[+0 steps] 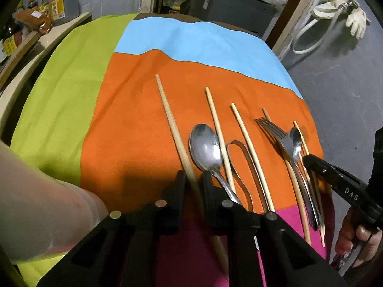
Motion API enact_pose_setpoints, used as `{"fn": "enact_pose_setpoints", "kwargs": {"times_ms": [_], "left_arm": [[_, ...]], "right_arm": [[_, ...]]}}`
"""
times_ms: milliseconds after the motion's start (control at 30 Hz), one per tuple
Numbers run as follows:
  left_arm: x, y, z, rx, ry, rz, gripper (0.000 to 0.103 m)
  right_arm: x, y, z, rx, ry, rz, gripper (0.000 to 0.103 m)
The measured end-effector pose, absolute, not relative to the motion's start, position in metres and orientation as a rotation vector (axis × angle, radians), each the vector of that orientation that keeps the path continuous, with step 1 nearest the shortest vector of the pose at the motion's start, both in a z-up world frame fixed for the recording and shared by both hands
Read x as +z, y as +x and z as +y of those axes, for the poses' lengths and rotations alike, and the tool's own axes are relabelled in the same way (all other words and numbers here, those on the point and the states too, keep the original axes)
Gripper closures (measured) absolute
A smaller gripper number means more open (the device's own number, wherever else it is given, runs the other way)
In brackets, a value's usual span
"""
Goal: Organize utensils
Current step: 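Close the left tool on a wooden chopstick and lift it, then carry the chopstick with the left tool over the white holder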
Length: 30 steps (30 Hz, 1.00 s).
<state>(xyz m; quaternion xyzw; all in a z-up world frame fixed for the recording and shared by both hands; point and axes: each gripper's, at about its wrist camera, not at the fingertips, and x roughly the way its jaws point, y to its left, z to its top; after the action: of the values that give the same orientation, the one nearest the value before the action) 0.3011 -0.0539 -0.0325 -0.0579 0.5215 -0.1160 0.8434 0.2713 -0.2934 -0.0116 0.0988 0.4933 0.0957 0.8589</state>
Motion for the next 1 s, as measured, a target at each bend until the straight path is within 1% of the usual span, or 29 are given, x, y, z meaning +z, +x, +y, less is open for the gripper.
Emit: {"fn": "enact_pose_setpoints", "kwargs": {"times_ms": [100, 333, 500, 733, 1000], "left_arm": [[-0.032, 0.299, -0.054, -0.245, -0.130, 1.104, 0.099], [-0.031, 0.283, -0.054, -0.268, -0.163, 1.108, 0.099], [-0.027, 0.263, -0.050, -0.276, -0.194, 1.074, 0.099], [-0.008, 0.217, -0.046, -0.295, -0.180, 0.890, 0.099], [0.038, 0.180, -0.035, -0.334, -0.148, 0.579, 0.099]], "right_arm": [[-0.012, 0.271, -0.299, 0.210, 0.264, 1.044, 0.099], [-0.007, 0.255, -0.304, 0.217, 0.315, 1.005, 0.099], [0.005, 0.234, -0.301, 0.237, 0.302, 0.917, 0.100], [0.027, 0.198, -0.276, 0.285, 0.243, 0.740, 0.100], [0.066, 0.159, -0.230, 0.319, 0.151, 0.422, 0.100]]}}
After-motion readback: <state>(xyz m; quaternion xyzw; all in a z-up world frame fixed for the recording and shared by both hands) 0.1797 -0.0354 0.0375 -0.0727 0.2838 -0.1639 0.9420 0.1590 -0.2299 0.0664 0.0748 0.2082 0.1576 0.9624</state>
